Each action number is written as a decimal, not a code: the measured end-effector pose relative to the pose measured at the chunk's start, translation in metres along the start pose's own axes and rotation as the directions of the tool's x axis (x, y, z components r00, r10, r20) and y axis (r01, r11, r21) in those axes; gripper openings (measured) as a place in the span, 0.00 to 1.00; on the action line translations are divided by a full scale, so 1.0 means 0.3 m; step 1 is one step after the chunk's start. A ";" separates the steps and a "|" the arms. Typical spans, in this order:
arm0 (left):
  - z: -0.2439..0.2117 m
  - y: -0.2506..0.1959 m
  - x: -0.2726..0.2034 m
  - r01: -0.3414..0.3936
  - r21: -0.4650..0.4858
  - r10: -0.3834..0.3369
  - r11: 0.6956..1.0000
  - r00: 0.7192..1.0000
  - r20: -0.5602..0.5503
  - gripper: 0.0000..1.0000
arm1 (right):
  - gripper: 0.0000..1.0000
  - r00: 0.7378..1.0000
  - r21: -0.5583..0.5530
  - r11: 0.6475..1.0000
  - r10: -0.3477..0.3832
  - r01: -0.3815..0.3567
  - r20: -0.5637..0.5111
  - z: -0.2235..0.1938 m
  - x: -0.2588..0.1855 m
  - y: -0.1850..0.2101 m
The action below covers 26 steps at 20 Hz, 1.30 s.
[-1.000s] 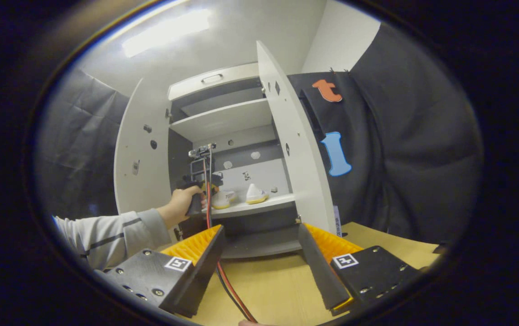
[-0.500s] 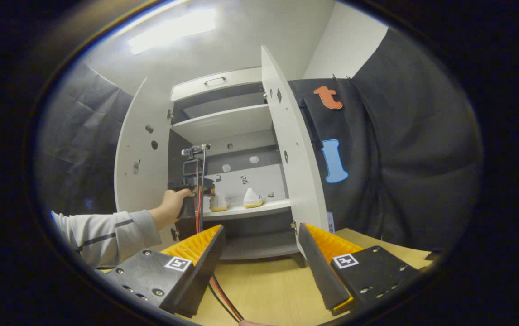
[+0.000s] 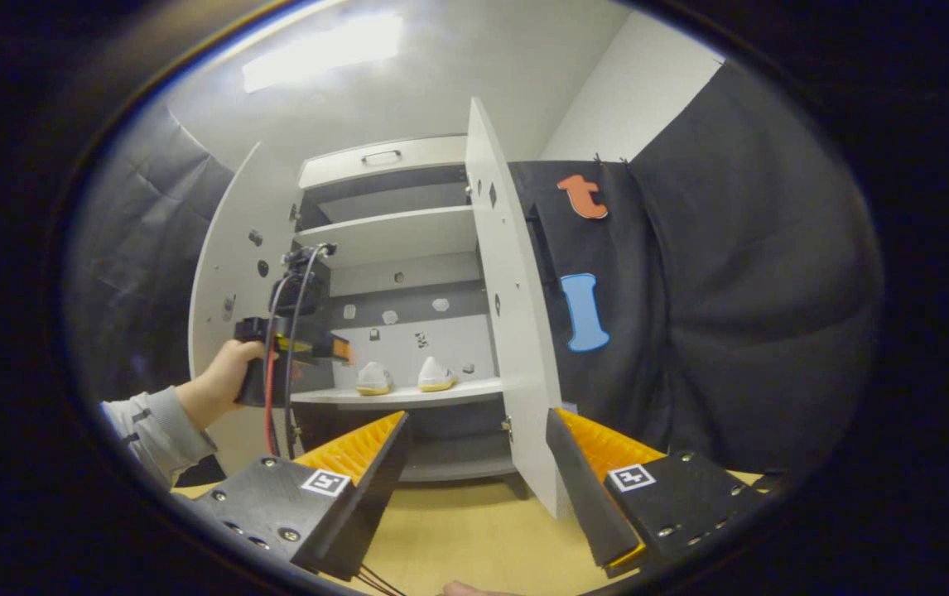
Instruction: Grab one shoe with the right hand and put it into the shoe cabinet, grab the other shoe with the left hand and put it into the shoe cabinet; then close the right door with the right hand and the left door with the left hand.
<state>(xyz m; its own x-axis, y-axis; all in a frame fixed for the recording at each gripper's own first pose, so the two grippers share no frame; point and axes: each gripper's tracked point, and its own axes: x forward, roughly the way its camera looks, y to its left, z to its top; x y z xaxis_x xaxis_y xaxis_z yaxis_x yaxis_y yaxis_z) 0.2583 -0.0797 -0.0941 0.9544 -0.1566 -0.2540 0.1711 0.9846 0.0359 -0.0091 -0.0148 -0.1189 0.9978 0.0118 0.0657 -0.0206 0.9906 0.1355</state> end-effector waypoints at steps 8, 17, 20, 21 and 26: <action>-0.047 -0.080 -0.400 0.107 -0.017 -0.105 0.994 0.992 0.067 0.98 | 0.97 0.992 0.072 0.991 -0.110 0.114 -0.055 -0.027 0.009 -0.154; -0.146 0.051 -0.765 0.088 -0.098 -0.073 0.991 0.987 0.145 0.96 | 0.94 0.994 -0.067 0.992 -0.110 0.108 -0.024 0.157 0.110 -0.382; -0.216 0.040 -0.850 0.121 -0.100 -0.109 0.988 0.987 0.118 0.96 | 0.97 0.996 -0.139 0.988 -0.077 0.069 -0.050 0.242 0.199 -0.457; -0.232 0.045 -0.874 0.122 -0.088 -0.112 0.989 0.987 0.114 0.96 | 0.94 0.996 -0.162 0.985 -0.063 0.052 -0.060 0.270 0.232 -0.480; -0.242 0.068 -0.962 0.127 -0.057 -0.116 0.990 0.979 0.167 0.96 | 0.94 0.993 -0.231 0.973 -0.025 -0.002 -0.114 0.369 0.384 -0.603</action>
<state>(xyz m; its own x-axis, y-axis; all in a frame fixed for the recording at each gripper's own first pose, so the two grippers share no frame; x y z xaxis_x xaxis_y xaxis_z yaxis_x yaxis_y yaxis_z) -0.0315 -0.0088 -0.0902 0.9554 -0.2806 -0.0916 0.2768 0.9595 -0.0520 0.1026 -0.2078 -0.0263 0.9987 0.0022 -0.0505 -0.0071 0.9953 -0.0970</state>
